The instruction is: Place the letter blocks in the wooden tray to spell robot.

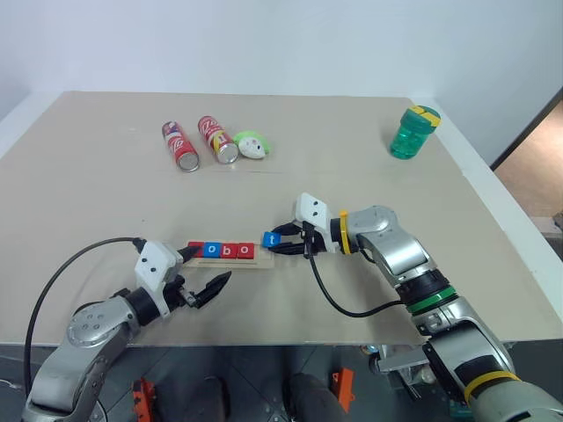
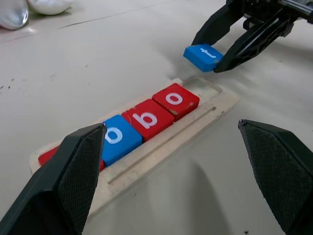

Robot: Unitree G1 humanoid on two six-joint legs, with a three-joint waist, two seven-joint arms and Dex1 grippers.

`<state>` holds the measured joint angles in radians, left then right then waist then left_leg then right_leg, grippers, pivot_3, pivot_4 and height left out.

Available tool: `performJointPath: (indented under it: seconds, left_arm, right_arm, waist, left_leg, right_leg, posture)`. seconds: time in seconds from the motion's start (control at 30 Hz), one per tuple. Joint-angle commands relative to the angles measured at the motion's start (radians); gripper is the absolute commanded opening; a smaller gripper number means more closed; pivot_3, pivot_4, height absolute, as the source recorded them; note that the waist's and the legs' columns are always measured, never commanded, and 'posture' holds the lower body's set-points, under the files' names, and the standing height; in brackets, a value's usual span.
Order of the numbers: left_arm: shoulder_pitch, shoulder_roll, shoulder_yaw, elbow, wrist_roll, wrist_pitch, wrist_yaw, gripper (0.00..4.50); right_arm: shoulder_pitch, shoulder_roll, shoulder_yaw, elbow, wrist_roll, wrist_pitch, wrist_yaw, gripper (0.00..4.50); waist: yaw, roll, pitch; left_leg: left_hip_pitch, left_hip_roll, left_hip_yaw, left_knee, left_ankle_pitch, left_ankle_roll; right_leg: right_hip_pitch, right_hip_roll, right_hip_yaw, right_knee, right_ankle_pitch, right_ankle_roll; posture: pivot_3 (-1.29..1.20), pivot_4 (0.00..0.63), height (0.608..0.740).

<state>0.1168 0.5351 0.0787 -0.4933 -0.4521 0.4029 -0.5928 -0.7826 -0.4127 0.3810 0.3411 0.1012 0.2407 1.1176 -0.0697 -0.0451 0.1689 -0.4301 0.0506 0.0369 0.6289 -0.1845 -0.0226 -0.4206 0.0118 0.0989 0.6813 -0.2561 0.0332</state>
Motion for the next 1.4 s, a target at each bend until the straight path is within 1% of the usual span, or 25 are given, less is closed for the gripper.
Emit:
performJointPath:
  seconds: [0.03,0.67,0.87,0.97,1.03,1.23,1.27,1.4]
  left_arm:
    - [0.009,-0.001,0.009,-0.049,0.006,-0.005,0.011,4.5]
    - [0.012,-0.003,0.01,-0.035,0.014,-0.005,0.001,4.5]
    - [0.018,-0.003,0.011,-0.036,0.015,-0.005,0.0,4.5]
    - [0.02,-0.003,0.011,-0.038,0.016,-0.005,0.001,4.5]
    - [0.022,-0.003,0.011,-0.039,0.016,-0.006,0.001,4.5]
    - [0.025,-0.001,0.011,-0.041,0.017,-0.005,-0.002,4.5]
    - [0.025,0.0,0.011,-0.041,0.018,-0.006,-0.002,4.5]
    - [0.023,0.004,0.021,-0.04,0.013,-0.006,-0.006,4.5]
  right_arm:
    - [-0.025,0.02,-0.002,0.018,-0.011,-0.036,0.028,1.2]
    - [-0.04,0.094,0.005,0.101,-0.081,-0.099,0.032,1.2]
    - [-0.04,0.098,0.007,0.102,-0.085,-0.099,0.041,1.2]
    - [-0.045,0.104,0.005,0.11,-0.075,-0.064,0.053,1.2]
    - [-0.053,0.11,-0.001,0.119,-0.072,-0.062,0.05,2.22]
    - [-0.071,0.124,-0.022,0.114,-0.058,-0.052,0.039,4.25]
    - [-0.072,0.126,-0.028,0.111,-0.053,-0.044,0.036,4.48]
    - [-0.074,0.123,-0.065,0.079,-0.024,-0.011,0.017,4.48]
  waist:
    - [0.0,0.0,0.0]
    - [-0.002,0.0,0.0]
    - [-0.002,0.0,0.0]
    - [-0.002,0.0,0.0]
    - [-0.003,0.0,0.0]
    - [-0.003,0.0,0.0]
    - [-0.003,0.0,0.0]
    - [-0.003,0.0,0.0]
  left_leg:
    - [0.0,0.0,0.0,0.0,0.0,0.0]
    - [0.002,0.004,0.001,0.003,0.0,0.0]
    - [0.002,0.005,0.002,0.003,0.0,0.0]
    - [0.002,0.005,0.002,0.003,0.0,0.0]
    - [0.002,0.006,0.002,0.003,0.0,0.0]
    - [0.003,0.006,0.002,0.003,0.0,0.0]
    - [0.003,0.006,0.002,0.003,0.0,0.0]
    - [0.002,0.006,0.002,0.003,0.0,0.0]
  right_leg:
    - [0.0,0.0,0.0,0.0,0.0,-0.001]
    - [0.001,0.001,-0.004,0.001,0.002,-0.002]
    - [0.001,0.002,-0.004,0.001,0.002,-0.002]
    - [0.001,0.002,-0.004,0.001,0.002,-0.002]
    - [0.001,0.002,-0.004,0.001,0.002,-0.002]
    - [0.001,0.003,-0.004,0.001,0.002,-0.002]
    - [0.0,0.003,-0.004,0.001,0.002,-0.002]
    - [0.0,0.002,-0.004,0.001,0.002,-0.002]
  posture:
    - [0.0,0.15,0.739]
    - [0.0,0.15,0.739]
    - [0.0,0.15,0.739]
    - [0.0,0.15,0.739]
    - [0.0,0.15,0.739]
    - [0.0,0.15,0.739]
    - [0.0,0.15,0.739]
    - [0.0,0.15,0.739]
